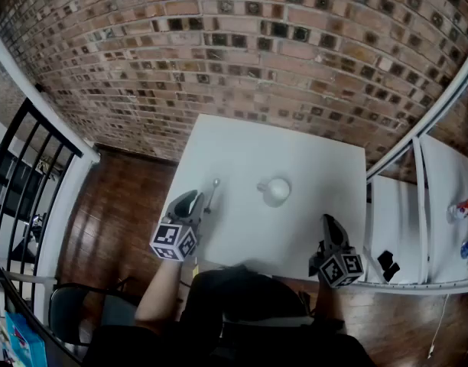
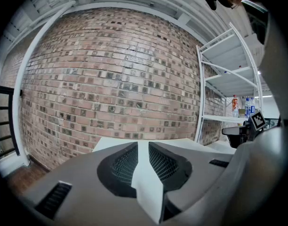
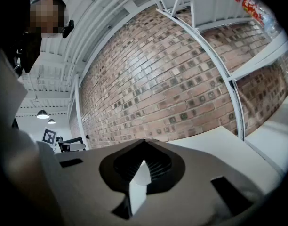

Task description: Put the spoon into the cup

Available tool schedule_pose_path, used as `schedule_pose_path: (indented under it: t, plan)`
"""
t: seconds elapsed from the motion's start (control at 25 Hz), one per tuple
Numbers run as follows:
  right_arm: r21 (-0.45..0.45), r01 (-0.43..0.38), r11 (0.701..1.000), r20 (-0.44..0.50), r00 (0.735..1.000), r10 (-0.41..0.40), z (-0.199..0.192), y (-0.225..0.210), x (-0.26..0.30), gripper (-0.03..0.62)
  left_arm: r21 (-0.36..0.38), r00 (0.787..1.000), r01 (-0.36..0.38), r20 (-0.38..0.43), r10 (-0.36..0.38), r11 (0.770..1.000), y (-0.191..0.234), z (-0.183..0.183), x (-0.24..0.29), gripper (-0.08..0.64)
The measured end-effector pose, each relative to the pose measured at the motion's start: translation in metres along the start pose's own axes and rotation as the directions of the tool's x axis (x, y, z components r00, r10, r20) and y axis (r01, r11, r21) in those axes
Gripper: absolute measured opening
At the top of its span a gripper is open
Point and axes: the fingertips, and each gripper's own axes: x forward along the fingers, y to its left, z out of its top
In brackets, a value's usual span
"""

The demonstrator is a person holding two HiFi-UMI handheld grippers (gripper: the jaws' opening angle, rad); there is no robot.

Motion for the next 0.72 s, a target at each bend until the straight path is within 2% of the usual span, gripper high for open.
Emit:
schedule_pose_path:
  t: [0.16, 0.24, 0.4, 0.52, 0.64, 0.72]
  plan:
    - [0.004, 0.005, 1.000, -0.014, 1.000, -0.004, -0.006, -0.007, -0.001, 0.005, 0.043, 0.999, -0.018, -0.049, 0.020, 0.999, 0.003, -0.030, 0.004, 0.077]
    - [0.004, 0.008, 1.000, -0.022, 1.000, -0.008, -0.008, -0.009, -0.001, 0.005, 0.054, 0.995, -0.017, -0.096, 0.022, 0.998, 0.003, -0.050, 0.009, 0.155]
    - [0.016, 0.012, 1.000, -0.025, 1.000, -0.012, -0.013, -0.012, -0.003, 0.005, 0.057, 0.983, -0.024, -0.179, 0.034, 0.998, 0.003, -0.086, 0.014, 0.166]
    - [0.013, 0.015, 1.000, -0.021, 1.000, -0.015, -0.010, -0.014, -0.002, 0.005, 0.103, 0.963, -0.040, -0.263, 0.066, 0.994, 0.006, -0.118, 0.019, 0.174]
    - [-0.016, 0.008, 1.000, -0.032, 0.999, -0.009, -0.007, -0.014, 0.000, 0.005, 0.167, 0.932, -0.061, -0.344, 0.116, 0.984, 0.012, -0.150, 0.030, 0.184]
    - [-0.016, 0.009, 1.000, -0.034, 0.999, -0.009, -0.008, -0.017, -0.001, 0.005, 0.174, 0.913, -0.078, -0.383, 0.141, 0.982, 0.015, -0.163, 0.035, 0.201]
